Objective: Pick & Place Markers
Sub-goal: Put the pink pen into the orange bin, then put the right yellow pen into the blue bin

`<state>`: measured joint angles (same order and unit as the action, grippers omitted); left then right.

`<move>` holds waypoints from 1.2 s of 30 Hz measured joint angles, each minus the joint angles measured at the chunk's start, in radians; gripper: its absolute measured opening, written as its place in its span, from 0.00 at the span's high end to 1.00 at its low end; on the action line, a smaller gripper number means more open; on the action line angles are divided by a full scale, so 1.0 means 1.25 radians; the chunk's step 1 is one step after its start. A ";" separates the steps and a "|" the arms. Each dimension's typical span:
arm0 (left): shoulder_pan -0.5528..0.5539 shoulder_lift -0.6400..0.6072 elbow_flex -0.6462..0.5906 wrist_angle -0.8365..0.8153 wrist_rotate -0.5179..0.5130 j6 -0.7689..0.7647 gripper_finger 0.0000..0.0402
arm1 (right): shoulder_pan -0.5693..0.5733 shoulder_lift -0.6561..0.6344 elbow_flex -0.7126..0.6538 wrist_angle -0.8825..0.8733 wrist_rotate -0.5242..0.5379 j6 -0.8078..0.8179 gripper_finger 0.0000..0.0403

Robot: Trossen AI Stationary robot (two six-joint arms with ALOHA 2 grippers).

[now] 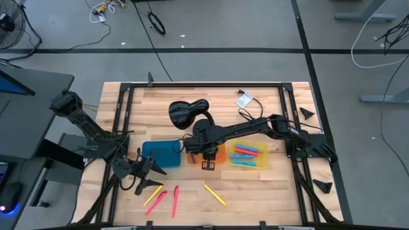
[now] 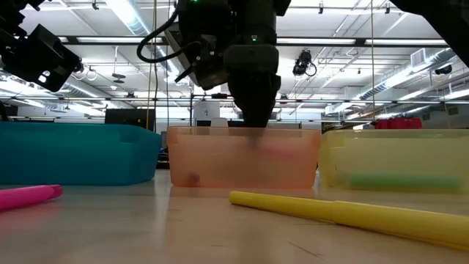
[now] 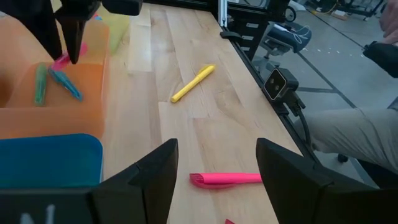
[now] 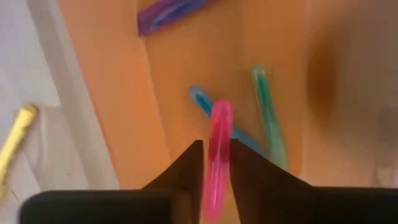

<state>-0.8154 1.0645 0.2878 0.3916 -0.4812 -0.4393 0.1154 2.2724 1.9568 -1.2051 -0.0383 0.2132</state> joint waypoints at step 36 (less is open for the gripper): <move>0.001 0.000 0.000 0.059 -0.029 -0.017 0.45 | 0.057 -0.727 -0.881 0.895 -0.018 -0.045 0.36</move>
<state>-0.8143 1.0645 0.2882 0.4656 -0.5174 -0.4610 0.1867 1.3642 0.8557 -0.0859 -0.0606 0.1574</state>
